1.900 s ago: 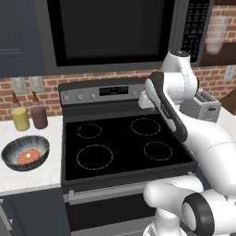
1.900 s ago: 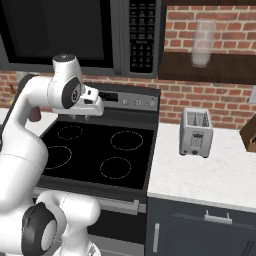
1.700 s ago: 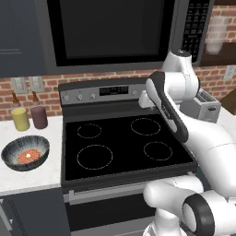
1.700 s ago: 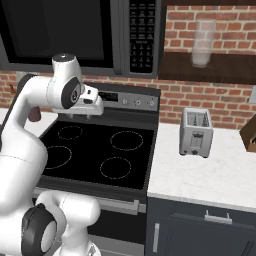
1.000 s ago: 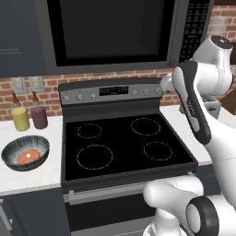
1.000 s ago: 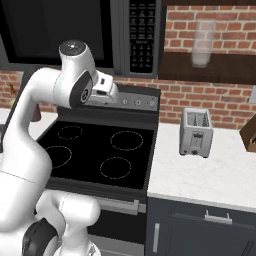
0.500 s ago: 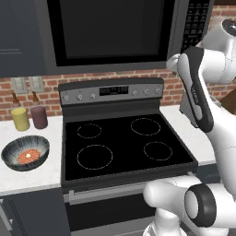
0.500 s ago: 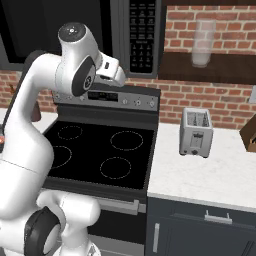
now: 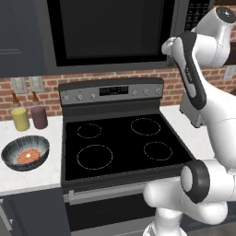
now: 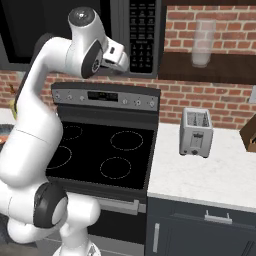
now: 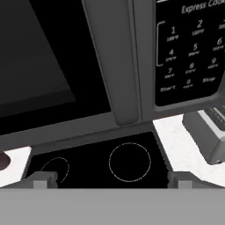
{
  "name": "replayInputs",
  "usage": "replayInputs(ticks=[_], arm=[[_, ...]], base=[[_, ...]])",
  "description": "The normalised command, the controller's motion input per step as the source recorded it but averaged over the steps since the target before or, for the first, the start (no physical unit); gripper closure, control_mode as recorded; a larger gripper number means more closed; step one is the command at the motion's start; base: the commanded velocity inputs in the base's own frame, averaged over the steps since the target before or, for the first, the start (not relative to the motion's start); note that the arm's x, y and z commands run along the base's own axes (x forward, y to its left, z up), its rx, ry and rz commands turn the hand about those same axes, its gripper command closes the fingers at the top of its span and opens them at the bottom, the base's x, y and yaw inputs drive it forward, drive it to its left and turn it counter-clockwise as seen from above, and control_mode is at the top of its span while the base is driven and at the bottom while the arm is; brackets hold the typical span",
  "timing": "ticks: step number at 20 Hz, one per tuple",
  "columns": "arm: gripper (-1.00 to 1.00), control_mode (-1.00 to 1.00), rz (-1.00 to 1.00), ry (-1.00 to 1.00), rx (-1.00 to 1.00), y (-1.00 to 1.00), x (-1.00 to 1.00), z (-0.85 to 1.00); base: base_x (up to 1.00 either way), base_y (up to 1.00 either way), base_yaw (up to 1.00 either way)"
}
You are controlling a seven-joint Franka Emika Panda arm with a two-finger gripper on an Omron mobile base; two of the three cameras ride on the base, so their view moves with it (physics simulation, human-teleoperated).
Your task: Open the microwave, place the bowl with waffle inside the microwave, then close the microwave door and turn it on.
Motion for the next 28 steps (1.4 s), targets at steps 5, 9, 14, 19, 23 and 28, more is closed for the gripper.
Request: replayInputs(ticks=[5,9,14,19,23,28], arm=[[-1.00,-1.00,-0.05,-0.08,0.00,-0.09,0.60,0.00],[-1.00,-1.00,-0.05,-0.04,0.00,-0.09,0.61,-0.05],[-1.00,-1.00,-0.03,-0.03,0.00,-0.17,0.55,-0.10],[-1.00,-1.00,0.00,0.00,0.00,-0.23,0.42,-0.16],[-1.00,-1.00,0.00,-0.01,0.00,-0.02,0.57,-0.24],[-1.00,-1.00,0.15,-0.23,0.00,0.01,0.67,-0.78]], base=[[0.00,0.00,0.00],[0.00,0.00,0.00],[0.00,0.00,0.00],[0.00,0.00,0.00],[0.00,0.00,0.00],[0.00,0.00,0.00]])
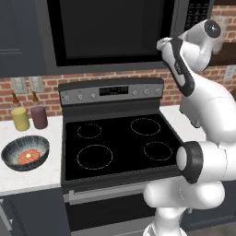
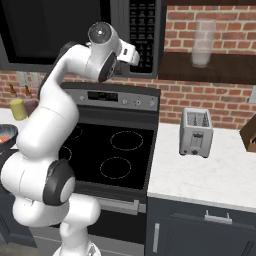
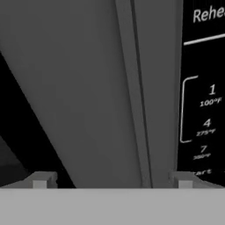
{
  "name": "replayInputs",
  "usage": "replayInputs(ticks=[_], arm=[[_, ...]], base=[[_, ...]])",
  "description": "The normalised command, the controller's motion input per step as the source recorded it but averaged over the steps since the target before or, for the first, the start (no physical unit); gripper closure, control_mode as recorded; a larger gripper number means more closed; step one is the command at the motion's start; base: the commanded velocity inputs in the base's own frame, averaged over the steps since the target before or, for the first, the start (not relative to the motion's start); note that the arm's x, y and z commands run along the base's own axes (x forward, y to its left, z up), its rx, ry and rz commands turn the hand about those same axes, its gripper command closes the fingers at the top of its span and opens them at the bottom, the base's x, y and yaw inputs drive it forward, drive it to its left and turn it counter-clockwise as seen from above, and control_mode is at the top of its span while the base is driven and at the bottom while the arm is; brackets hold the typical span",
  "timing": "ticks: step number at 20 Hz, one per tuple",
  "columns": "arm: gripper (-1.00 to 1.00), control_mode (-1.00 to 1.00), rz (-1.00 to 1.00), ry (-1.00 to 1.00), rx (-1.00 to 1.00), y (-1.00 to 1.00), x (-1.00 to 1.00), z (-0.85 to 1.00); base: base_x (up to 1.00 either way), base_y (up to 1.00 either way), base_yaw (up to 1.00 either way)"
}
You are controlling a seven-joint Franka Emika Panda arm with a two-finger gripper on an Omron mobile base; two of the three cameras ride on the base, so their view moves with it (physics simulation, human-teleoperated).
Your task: Open the microwave, place the bowl with waffle inside the microwave, then close the microwave door and turn it on.
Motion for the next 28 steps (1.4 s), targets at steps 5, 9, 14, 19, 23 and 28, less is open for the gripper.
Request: replayInputs(ticks=[5,9,14,19,23,28], arm=[[1.00,-1.00,0.23,-0.28,0.00,0.08,0.87,-0.97],[1.00,-1.00,0.19,-0.22,-0.01,0.20,0.99,-0.86],[1.00,-1.00,0.13,-0.06,0.00,0.28,0.91,-0.40],[1.00,-1.00,0.03,0.00,-0.09,0.80,0.09,0.00],[1.00,-1.00,0.00,0.00,-0.25,1.00,-0.33,0.03],[1.00,-1.00,0.03,0.00,-0.32,1.00,-0.80,0.10]], base=[[0.00,0.00,0.00],[0.00,0.00,0.00],[0.00,0.00,0.00],[0.00,0.00,0.00],[0.00,0.00,0.00],[0.00,0.00,0.00]])
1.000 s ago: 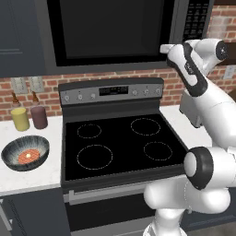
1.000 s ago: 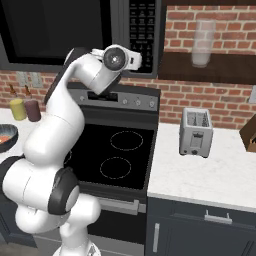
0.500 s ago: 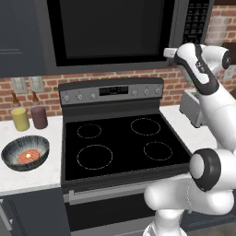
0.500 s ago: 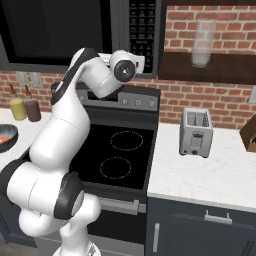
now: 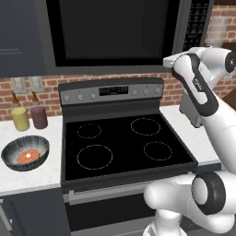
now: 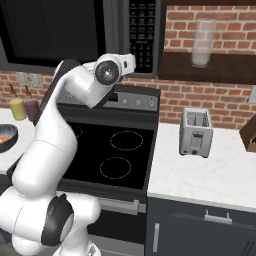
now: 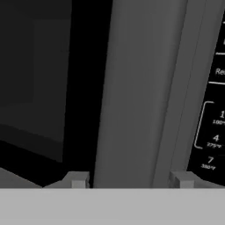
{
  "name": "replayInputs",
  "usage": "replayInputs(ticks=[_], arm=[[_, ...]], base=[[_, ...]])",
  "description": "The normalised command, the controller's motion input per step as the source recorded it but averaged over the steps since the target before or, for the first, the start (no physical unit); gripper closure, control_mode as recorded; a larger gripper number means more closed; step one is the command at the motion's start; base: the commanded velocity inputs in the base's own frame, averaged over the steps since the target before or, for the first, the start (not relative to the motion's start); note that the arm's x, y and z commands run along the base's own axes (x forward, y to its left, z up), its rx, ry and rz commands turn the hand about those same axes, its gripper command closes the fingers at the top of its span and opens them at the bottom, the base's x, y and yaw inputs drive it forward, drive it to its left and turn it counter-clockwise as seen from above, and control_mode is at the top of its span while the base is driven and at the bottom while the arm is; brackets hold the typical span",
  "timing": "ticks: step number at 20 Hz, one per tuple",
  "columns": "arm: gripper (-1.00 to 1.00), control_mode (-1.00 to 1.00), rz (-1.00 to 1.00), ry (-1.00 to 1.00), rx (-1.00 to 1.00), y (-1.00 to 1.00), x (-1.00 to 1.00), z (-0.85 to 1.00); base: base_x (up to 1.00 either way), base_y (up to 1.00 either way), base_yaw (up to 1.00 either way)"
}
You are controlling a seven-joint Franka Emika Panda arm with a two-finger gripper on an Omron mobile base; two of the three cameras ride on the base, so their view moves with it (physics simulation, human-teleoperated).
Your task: Open the microwave, place the bowl with waffle inside the microwave, then close the microwave door and turn it on.
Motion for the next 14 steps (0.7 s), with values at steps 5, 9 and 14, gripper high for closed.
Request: replayInputs(ticks=[5,9,14], arm=[[1.00,-1.00,0.06,0.00,-0.31,1.00,-1.00,0.10],[1.00,-1.00,0.10,0.00,-0.35,1.00,-1.00,0.19],[1.00,-1.00,0.08,0.00,-0.38,1.00,-1.00,0.10]], base=[[0.00,0.00,0.00],[0.00,0.00,0.00],[0.00,0.00,0.00]])
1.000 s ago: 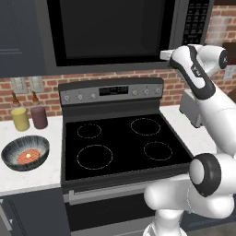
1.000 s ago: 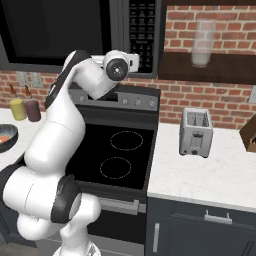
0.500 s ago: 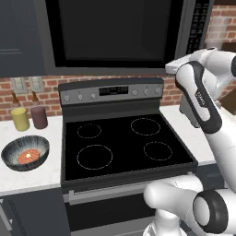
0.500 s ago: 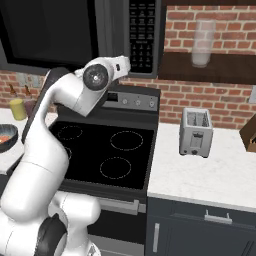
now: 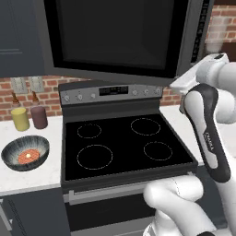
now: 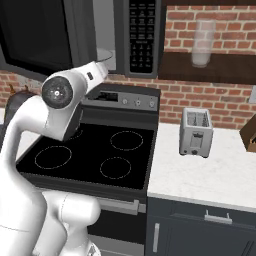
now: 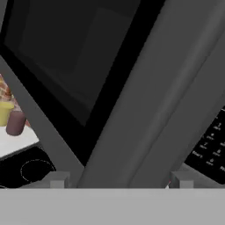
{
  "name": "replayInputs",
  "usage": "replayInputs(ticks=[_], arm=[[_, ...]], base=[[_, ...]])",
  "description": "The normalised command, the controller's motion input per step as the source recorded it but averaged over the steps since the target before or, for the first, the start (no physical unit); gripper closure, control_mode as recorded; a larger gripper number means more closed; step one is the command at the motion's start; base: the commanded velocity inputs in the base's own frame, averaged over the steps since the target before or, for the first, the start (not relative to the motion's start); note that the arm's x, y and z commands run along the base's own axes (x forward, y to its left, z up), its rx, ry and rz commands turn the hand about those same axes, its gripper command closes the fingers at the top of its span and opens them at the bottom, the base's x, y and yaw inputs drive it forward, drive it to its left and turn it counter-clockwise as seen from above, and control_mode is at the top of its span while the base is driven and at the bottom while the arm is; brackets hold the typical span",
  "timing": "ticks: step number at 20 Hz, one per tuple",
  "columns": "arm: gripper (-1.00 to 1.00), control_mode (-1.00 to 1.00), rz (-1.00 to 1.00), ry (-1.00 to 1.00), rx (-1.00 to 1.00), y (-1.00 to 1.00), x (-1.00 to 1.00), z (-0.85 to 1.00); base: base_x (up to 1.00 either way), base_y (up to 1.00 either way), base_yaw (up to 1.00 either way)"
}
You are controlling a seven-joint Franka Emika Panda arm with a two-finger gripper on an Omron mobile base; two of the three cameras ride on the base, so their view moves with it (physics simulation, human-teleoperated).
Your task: Open the microwave, place the bowl with waffle inside the microwave, then close the microwave door and turn it on.
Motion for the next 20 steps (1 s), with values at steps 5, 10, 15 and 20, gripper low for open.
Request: replayInputs(ticks=[5,10,15,20], arm=[[1.00,-1.00,0.04,0.00,-0.42,1.00,-1.00,0.00],[1.00,-1.00,0.01,0.00,-0.43,1.00,-1.00,0.00],[1.00,-1.00,0.00,0.00,-0.44,1.00,-0.99,0.00],[1.00,-1.00,0.02,-0.01,-0.39,0.97,-0.98,0.00]], base=[[0.00,0.00,0.00],[0.00,0.00,0.00],[0.00,0.00,0.00],[0.00,0.00,0.00]])
